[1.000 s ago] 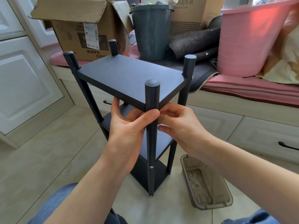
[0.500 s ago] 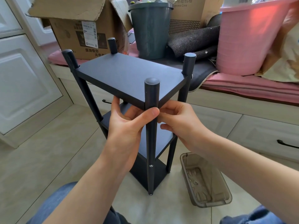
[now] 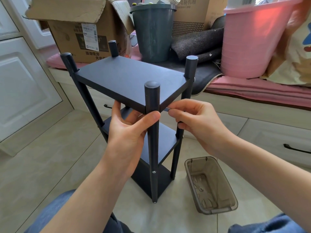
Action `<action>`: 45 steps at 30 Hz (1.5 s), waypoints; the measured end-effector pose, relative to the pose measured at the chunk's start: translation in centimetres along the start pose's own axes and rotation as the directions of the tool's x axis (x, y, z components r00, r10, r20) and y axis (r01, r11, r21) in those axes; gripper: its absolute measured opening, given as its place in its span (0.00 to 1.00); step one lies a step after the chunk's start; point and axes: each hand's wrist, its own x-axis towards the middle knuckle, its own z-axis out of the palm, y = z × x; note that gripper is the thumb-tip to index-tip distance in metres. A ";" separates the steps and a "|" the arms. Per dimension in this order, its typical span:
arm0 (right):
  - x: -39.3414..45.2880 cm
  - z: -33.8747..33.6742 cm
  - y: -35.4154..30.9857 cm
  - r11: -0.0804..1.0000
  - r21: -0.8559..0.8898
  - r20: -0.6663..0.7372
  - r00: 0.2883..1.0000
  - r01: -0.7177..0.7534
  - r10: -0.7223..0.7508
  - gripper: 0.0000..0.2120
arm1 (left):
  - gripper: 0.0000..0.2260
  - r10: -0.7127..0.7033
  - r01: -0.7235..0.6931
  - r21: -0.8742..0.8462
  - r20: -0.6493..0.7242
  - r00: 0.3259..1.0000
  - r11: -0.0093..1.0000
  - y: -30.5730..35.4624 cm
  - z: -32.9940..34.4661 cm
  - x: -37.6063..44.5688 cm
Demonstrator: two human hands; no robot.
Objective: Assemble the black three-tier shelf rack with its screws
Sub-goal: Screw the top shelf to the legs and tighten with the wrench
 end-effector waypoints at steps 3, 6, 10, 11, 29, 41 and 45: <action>0.1 0.3 0.1 0.998 0.048 0.006 0.999 -0.037 0.037 0.05 | 0.43 0.005 -0.004 -0.013 0.003 1.000 1.000 0.0 0.1 0.0; 0.2 0.6 0.1 0.993 0.086 0.018 0.997 -0.077 0.076 0.04 | 0.43 0.004 -0.003 -0.021 0.008 1.000 1.000 0.1 0.1 -0.1; 0.3 0.8 0.0 0.989 0.102 0.055 0.993 -0.108 0.103 0.03 | 0.40 0.008 -0.008 -0.005 0.010 1.000 1.000 -0.1 0.0 0.1; 0.3 0.8 0.0 0.989 0.103 0.060 0.993 -0.108 0.102 0.03 | 0.39 0.008 -0.008 0.000 0.008 1.000 1.000 -0.1 -0.1 0.1; 0.2 2.3 0.1 0.993 0.070 0.069 0.993 -0.098 0.093 0.02 | 0.38 0.011 -0.011 -0.005 -0.010 1.000 1.000 -0.3 -0.3 0.4; 1.1 3.8 0.2 0.976 0.122 0.083 0.982 -0.178 0.169 0.08 | 0.38 0.016 -0.016 0.009 -0.004 1.000 1.000 -0.2 -0.5 0.4; 1.2 3.9 0.2 0.977 0.117 0.088 0.982 -0.178 0.169 0.08 | 0.38 0.015 -0.015 0.011 0.000 1.000 1.000 -0.2 -0.6 0.4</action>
